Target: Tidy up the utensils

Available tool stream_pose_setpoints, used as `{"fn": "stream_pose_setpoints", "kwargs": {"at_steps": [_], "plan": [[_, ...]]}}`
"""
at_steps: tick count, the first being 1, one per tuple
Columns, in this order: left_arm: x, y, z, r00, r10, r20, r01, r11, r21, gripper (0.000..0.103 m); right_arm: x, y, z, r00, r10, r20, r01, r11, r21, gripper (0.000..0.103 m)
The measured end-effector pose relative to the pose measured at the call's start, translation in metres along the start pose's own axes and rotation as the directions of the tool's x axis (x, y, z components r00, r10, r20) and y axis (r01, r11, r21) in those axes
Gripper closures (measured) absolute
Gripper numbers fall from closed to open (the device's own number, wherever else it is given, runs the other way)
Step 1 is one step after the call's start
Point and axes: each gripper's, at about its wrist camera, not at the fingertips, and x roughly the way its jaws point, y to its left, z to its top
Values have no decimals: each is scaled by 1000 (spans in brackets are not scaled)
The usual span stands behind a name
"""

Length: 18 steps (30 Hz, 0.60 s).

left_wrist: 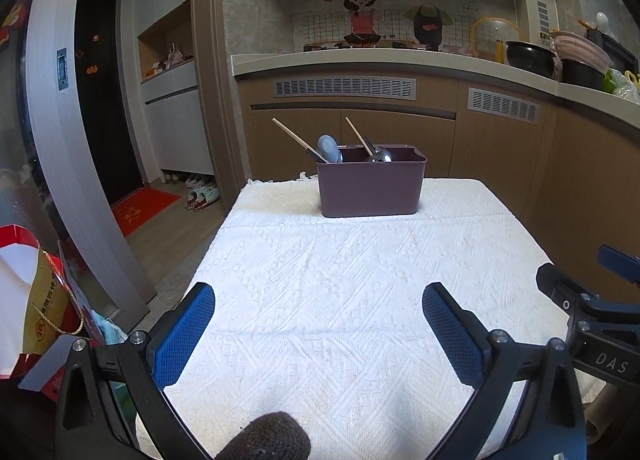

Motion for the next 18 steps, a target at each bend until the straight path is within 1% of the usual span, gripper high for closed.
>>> {"fn": "stream_pose_setpoints", "kwargs": {"at_steps": [18], "plan": [[-2,-2,1,1000,-10,4,10,1000,-10,0,-3,1,2,1000,-1,7,1,1000,0,4]]}}
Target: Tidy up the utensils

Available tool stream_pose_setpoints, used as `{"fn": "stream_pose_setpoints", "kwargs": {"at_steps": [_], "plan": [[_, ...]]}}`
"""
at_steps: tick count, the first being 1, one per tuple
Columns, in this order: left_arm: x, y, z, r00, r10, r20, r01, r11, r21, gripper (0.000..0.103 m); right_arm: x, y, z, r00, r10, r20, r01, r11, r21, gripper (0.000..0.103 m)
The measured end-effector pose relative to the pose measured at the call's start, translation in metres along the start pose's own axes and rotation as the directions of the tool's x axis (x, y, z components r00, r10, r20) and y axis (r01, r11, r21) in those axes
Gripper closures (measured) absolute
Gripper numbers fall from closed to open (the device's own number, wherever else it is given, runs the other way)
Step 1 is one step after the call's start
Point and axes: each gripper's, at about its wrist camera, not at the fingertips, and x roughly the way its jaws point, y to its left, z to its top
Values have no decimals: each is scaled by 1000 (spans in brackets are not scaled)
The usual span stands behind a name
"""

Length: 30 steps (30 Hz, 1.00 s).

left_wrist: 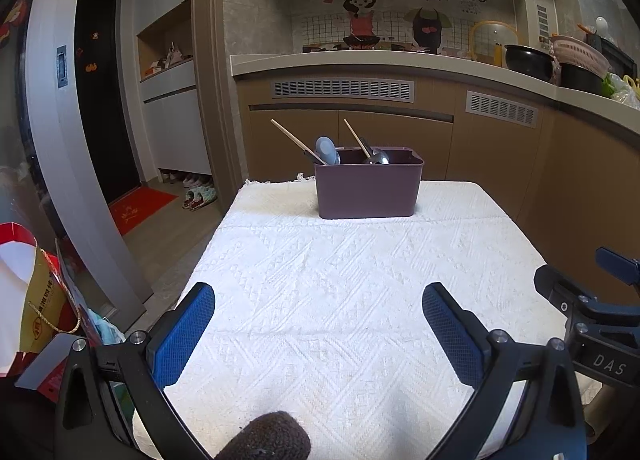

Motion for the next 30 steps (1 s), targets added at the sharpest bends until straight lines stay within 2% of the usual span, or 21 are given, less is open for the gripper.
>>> {"fn": "stream_pose_setpoints", "kwargs": {"at_steps": [30], "plan": [[0,0,1,1000,-1,2,1,1000,-6,0,-1,-1,1,1000,3,-3,-3,1000,-1,4]]}}
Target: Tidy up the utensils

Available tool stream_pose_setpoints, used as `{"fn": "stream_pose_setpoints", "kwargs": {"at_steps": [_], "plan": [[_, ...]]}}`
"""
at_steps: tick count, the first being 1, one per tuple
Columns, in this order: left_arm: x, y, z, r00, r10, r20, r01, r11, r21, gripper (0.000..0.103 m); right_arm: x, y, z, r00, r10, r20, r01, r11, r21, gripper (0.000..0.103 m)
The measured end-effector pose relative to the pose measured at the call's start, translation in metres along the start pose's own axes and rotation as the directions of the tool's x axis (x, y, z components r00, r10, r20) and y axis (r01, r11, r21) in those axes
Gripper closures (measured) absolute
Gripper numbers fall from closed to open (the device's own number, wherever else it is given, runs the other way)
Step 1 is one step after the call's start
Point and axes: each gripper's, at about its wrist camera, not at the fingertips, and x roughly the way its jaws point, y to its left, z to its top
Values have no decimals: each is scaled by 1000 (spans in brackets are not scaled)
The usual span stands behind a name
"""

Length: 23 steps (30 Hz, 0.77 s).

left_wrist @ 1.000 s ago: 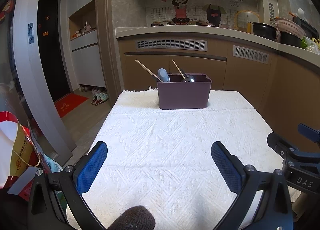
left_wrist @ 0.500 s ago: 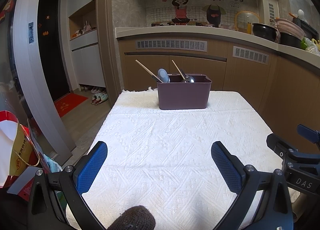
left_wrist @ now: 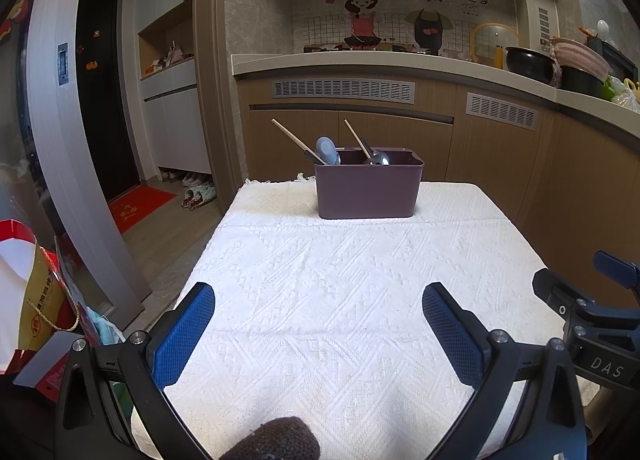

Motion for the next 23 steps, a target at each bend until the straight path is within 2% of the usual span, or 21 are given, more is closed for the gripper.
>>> {"fn": "stream_pose_setpoints", "kwargs": {"at_steps": [19,23], "plan": [[0,-3,-2,1000,7,2,-7,1000,3,0,2,0,0,1000,12,2,-12,1000,-4,4],[-3,-7,-5,999,24,27,-25,999,28,0,1,-1,1,1000,14,3,-14,1000,-3,4]]}}
